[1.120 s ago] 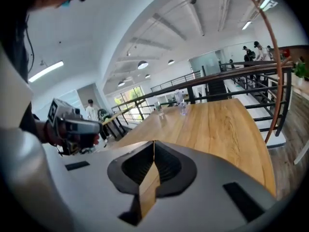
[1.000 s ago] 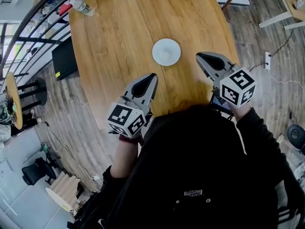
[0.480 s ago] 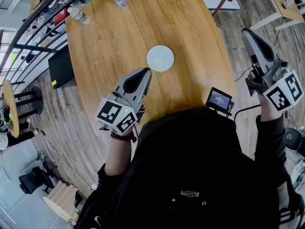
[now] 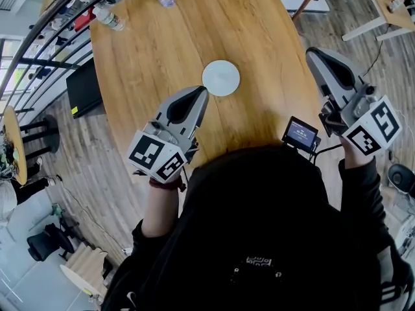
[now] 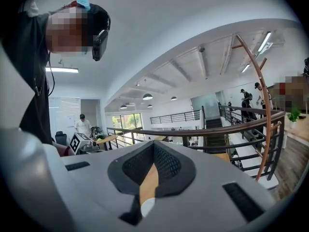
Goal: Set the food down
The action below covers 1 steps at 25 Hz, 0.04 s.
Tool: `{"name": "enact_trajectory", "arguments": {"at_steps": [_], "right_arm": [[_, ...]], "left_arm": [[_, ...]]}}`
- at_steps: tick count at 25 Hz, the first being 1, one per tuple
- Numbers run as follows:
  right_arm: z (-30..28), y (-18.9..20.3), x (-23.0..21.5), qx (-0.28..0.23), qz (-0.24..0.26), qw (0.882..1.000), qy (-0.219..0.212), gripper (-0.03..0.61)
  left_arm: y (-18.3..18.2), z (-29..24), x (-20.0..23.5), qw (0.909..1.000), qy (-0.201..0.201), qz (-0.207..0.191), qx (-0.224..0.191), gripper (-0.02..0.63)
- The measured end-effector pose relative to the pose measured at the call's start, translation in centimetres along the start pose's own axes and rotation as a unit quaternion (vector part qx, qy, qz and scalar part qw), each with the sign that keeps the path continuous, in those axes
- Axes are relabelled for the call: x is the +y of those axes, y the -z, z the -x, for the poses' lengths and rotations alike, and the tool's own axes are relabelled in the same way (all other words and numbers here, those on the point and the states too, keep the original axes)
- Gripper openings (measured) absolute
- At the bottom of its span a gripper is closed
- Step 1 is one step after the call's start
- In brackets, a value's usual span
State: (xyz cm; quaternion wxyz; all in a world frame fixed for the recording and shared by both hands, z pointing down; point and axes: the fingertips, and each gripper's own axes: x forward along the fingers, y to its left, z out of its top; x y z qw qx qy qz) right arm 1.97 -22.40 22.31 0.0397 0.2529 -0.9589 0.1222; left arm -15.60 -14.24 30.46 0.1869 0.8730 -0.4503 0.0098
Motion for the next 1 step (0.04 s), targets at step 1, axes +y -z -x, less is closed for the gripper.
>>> {"name": "enact_trajectory", "arguments": {"at_steps": [1], "right_arm": [[-0.16, -0.06, 0.24, 0.001, 0.001, 1.000, -0.004, 0.017]], "left_arm": [[-0.32, 0.05, -0.08, 1.0000, 0.001, -0.002, -0.003, 0.005]]}}
